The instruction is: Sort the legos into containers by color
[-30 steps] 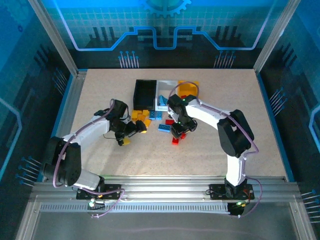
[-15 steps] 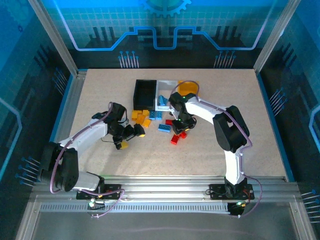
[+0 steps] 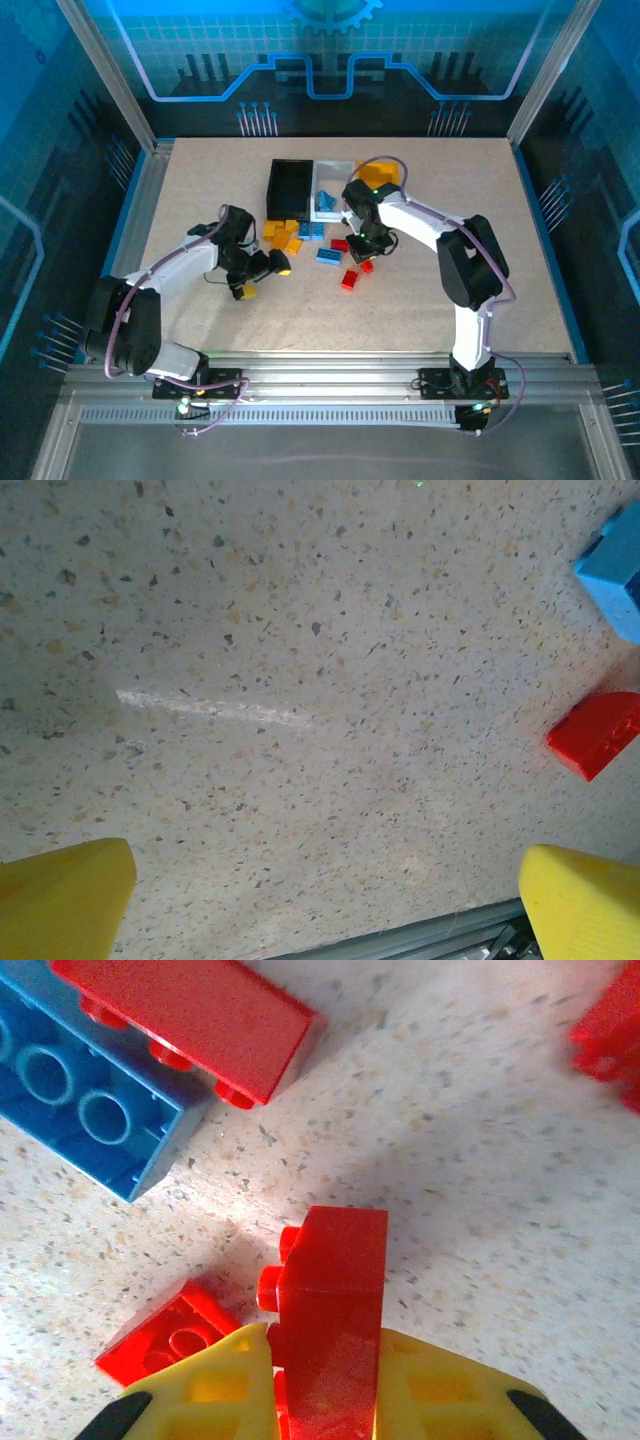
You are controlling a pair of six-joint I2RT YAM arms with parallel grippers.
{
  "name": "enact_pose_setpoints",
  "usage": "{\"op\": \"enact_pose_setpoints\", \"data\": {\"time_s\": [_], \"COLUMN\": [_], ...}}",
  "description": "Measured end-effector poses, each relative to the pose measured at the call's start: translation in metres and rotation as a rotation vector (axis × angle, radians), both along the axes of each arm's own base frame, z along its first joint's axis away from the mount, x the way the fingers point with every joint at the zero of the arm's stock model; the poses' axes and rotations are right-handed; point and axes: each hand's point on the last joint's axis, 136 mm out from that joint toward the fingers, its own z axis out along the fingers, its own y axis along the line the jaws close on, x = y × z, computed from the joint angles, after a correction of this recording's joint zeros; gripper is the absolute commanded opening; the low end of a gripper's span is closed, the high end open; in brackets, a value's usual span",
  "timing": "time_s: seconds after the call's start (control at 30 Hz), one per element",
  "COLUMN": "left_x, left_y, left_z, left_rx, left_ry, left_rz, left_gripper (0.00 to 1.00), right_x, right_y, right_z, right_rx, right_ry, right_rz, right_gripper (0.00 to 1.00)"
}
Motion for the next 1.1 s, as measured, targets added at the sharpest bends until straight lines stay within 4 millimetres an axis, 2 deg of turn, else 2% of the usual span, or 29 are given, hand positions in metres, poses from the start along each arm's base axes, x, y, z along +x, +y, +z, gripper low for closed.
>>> {"op": "enact_pose_setpoints", "data": {"time_s": [0.1,0.2,0.43,0.53,0.63,0.8,0.93,1.1], "left_x": [0.004,0.007,0.008,0.008,0.007,0.004,0.002,0.002], "left_y": [-0.001,-0.002,-0.002,-0.002,-0.002,0.000,0.001,0.001], "left_z": [0.002,0.004,0.006,0.009,0.012,0.013,0.013,0.013], "left_rx": [-0.004,-0.007,-0.009,-0.011,-0.011,-0.004,-0.001,0.002], "left_ry": [-0.012,-0.023,-0.033,-0.049,-0.058,-0.054,-0.054,-0.054], "left_rz": [0.000,0.000,-0.001,-0.008,-0.016,-0.015,-0.014,-0.013], "left_gripper": [0.99,0.99,0.99,0.99,0.99,0.99,0.99,0.99], "right_x": [0.011,0.032,0.093,0.125,0.154,0.186,0.205,0.219], "right_y": [-0.006,-0.013,-0.040,-0.049,-0.049,-0.038,-0.031,-0.025], "right_z": [0.023,0.051,0.104,0.116,0.112,0.083,0.057,0.039], "right_rx": [0.053,0.127,0.271,0.300,0.312,0.322,0.328,0.340], "right_ry": [-0.034,-0.082,-0.192,-0.239,-0.252,-0.216,-0.178,-0.155], "right_rz": [-0.057,-0.136,-0.355,-0.429,-0.474,-0.515,-0.545,-0.563], "right_gripper": [0.22,0.22,0.22,0.22,0.22,0.22,0.22,0.24]}}
